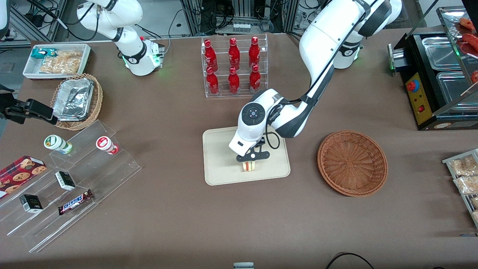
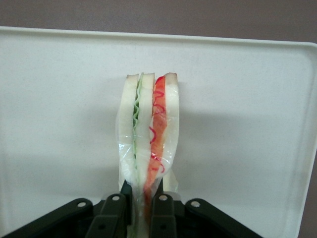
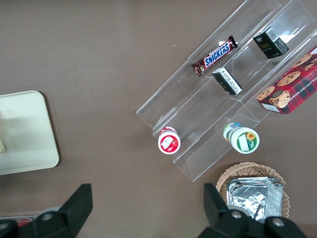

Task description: Place sandwich from basket to tray

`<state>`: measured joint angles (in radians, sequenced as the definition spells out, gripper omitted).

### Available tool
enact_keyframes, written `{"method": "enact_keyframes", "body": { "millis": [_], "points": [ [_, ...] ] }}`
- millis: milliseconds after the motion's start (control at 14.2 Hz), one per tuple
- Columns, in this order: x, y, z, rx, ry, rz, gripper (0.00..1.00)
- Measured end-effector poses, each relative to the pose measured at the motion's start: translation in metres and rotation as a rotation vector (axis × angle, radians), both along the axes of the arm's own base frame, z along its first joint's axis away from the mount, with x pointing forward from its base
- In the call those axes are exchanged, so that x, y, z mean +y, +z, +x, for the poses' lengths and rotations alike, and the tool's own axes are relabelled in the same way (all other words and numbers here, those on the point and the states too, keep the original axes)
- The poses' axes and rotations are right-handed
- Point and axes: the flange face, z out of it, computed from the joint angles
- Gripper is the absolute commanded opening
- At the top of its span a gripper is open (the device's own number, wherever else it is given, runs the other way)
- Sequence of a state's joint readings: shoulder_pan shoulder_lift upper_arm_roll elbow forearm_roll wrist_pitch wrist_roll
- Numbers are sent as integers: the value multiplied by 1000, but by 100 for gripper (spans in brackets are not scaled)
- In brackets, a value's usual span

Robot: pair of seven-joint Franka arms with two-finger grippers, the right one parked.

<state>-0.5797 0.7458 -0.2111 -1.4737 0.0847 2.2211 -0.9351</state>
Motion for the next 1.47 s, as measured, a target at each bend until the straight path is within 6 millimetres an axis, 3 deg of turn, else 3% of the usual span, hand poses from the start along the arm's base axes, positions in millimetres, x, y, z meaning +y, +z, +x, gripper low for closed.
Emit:
{"method": "enact_keyframes", "body": {
  "millis": [281, 491, 772, 982, 1193, 1474],
  "points": [
    [-3, -1, 1, -2, 23, -2, 100],
    [0, 11, 13, -28, 41, -13, 100],
    [24, 55, 55, -106, 102, -14, 100],
    [56, 102, 70, -117, 145, 40, 100],
    [115, 164, 83, -100, 202, 103, 100],
    [254, 241, 89, 6, 115, 177, 100]
  ]
}}
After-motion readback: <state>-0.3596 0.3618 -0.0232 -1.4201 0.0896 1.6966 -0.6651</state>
